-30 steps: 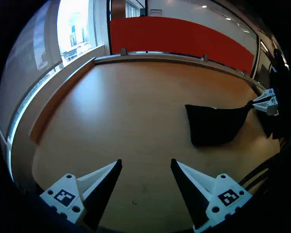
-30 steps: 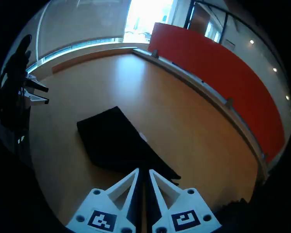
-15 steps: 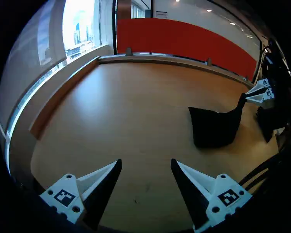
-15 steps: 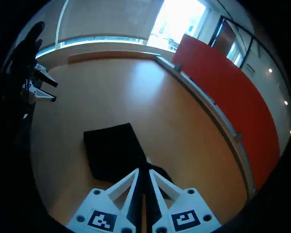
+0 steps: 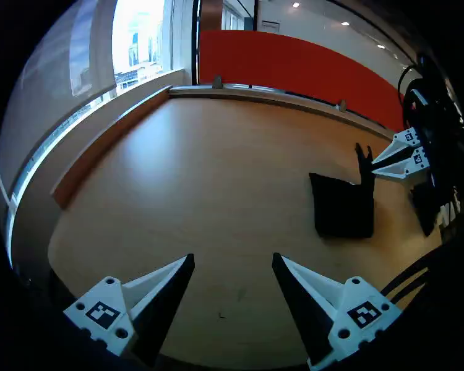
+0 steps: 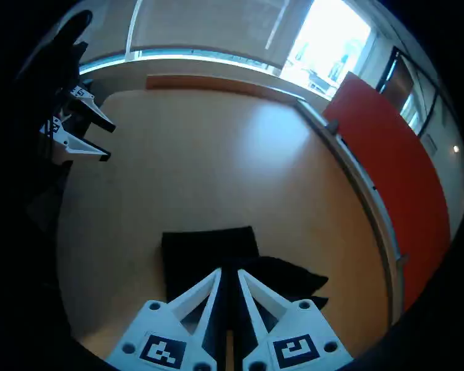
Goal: Fold towel
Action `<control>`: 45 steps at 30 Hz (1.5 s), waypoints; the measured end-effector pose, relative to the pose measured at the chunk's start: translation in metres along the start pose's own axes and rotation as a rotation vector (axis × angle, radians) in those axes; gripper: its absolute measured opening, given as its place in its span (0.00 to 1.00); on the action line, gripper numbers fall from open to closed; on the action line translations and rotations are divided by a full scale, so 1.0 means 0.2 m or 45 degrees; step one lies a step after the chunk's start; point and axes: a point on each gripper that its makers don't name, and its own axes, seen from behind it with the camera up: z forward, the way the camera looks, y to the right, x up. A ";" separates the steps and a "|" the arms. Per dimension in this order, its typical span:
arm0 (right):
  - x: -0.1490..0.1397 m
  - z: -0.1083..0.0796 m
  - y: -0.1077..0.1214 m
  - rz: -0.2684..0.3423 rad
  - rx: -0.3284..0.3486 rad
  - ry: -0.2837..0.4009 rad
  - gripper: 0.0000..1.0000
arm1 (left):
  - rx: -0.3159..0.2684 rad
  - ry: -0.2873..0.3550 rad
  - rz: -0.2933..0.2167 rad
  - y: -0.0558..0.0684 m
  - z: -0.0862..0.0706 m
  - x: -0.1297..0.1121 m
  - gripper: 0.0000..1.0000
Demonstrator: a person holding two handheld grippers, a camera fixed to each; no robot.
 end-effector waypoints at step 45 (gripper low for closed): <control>-0.23 0.17 -0.27 0.245 0.069 -0.071 0.68 | 0.025 -0.019 -0.037 -0.02 0.02 -0.02 0.94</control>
